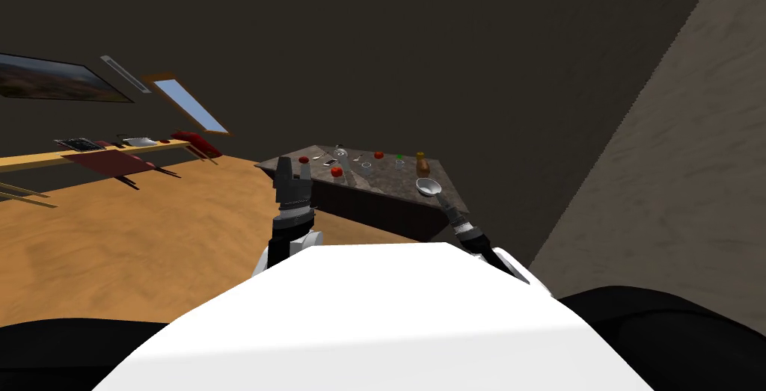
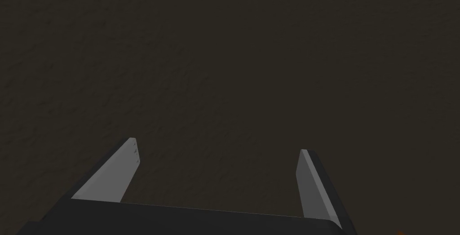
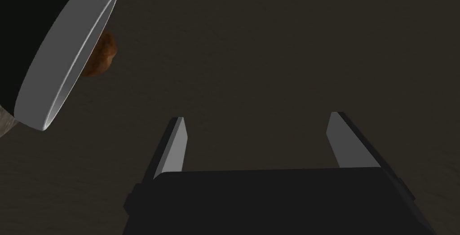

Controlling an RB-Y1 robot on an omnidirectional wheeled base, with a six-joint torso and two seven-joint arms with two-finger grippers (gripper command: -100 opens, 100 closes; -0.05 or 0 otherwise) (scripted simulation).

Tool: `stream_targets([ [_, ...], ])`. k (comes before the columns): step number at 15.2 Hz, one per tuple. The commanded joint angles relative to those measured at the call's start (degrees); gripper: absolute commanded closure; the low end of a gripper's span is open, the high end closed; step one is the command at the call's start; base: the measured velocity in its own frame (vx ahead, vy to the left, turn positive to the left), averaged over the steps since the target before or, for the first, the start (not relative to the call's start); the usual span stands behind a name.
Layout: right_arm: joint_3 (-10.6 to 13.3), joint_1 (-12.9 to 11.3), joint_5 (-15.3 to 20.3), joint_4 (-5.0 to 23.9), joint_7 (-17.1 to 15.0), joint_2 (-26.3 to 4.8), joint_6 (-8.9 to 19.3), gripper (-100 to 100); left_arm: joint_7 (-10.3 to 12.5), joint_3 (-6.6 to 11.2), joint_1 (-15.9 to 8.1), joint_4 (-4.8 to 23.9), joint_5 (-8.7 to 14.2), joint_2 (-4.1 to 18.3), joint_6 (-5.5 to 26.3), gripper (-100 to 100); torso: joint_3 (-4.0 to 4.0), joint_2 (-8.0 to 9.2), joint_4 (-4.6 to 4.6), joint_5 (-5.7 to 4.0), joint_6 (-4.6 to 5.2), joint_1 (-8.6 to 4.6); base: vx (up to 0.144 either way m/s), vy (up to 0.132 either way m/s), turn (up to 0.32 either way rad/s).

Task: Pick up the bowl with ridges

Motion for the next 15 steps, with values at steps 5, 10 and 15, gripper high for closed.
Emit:
stream_targets([
  [5,-0.4,1.9,1.0,6.3,1.0,-7.1,1.2,-100,0.0,0.0,0.0,0.0,0.0,0.0,0.0,0,0.0,0.01,0.0,-0.01,-0.01,0.02,0.027,0.083,0.038],
  [10,-0.8,4.0,2.0,11.5,1.9,-13.0,2.3,-100,0.0,0.0,0.0,0.0,0.0,0.0,0.0,0,-0.01,-0.02,0.0,0.01,0.0,0.02,0.034,0.081,0.035],
  [15,-1.0,6.3,3.0,17.6,2.9,-19.8,3.3,-100,0.0,0.0,0.0,0.0,0.0,0.0,0.0,0,-0.03,-0.05,-0.01,0.04,0.0,0.18,0.04,0.117,0.047],
])
